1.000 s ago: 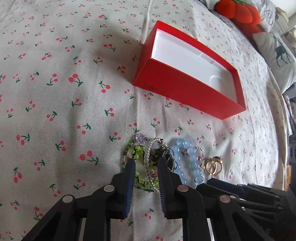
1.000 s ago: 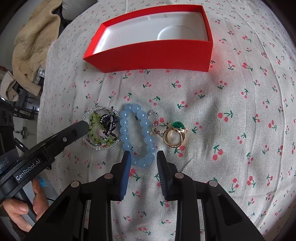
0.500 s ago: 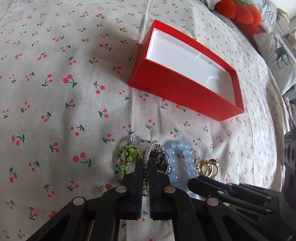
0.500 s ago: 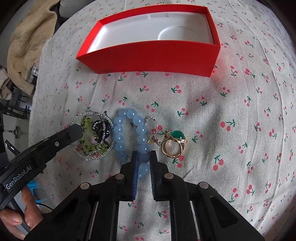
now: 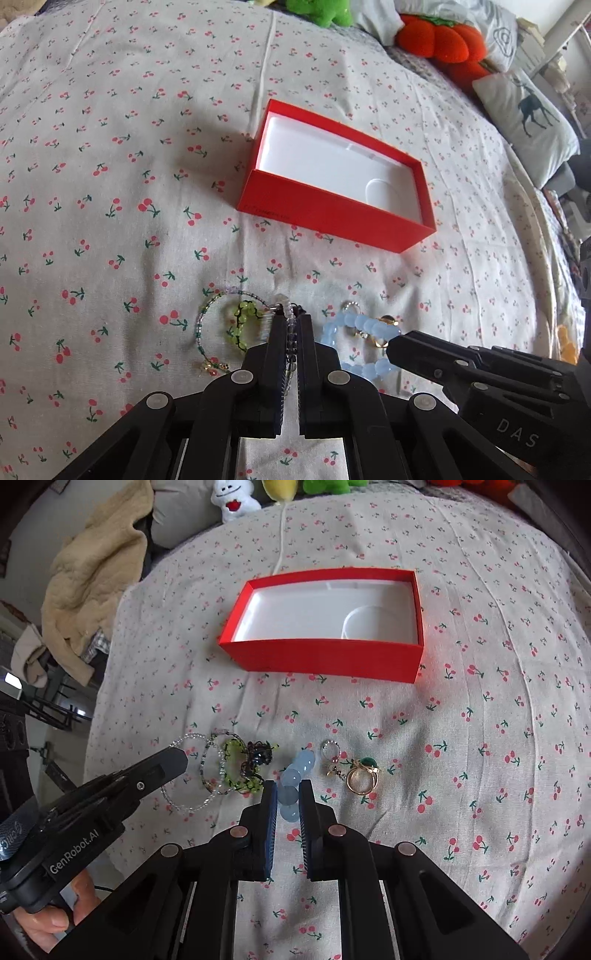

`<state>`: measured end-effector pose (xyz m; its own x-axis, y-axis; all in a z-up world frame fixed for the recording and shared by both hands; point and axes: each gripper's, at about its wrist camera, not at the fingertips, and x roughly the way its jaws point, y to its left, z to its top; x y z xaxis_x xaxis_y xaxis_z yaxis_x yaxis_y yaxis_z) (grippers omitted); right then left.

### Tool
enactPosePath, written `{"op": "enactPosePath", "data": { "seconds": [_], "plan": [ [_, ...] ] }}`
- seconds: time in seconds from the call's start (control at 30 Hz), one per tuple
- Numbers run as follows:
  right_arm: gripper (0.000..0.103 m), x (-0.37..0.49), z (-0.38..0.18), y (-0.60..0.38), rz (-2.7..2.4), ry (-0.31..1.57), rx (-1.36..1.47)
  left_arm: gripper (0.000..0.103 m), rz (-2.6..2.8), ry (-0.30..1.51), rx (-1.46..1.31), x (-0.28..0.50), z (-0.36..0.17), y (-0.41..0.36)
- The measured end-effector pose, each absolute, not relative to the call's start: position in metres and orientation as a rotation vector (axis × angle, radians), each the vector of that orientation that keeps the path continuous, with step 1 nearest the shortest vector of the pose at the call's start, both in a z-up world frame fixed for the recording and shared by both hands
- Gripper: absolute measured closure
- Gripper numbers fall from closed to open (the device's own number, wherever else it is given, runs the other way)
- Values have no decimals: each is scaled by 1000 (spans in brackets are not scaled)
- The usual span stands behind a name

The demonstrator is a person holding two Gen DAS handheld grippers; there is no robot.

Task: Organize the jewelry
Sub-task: 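Carry both bracelets into the red box and open both tools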

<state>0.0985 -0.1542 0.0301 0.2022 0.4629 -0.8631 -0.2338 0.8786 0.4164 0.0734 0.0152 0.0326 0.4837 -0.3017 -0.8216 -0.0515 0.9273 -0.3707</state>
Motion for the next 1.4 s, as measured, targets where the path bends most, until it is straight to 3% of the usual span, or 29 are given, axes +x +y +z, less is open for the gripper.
{"op": "enactPosePath", "data": {
  "seconds": [0.4,0.73,1.4],
  "plan": [
    [90,94,63,-165,504,1192,267,103,-189,977,-398,65,64,13],
    [90,125,105,-166,451,1008,208,103,-245,880,-407,112,82,3],
    [90,207,68,-153,439,960,334,103,-280,882,-612,209,14,12]
  ]
}}
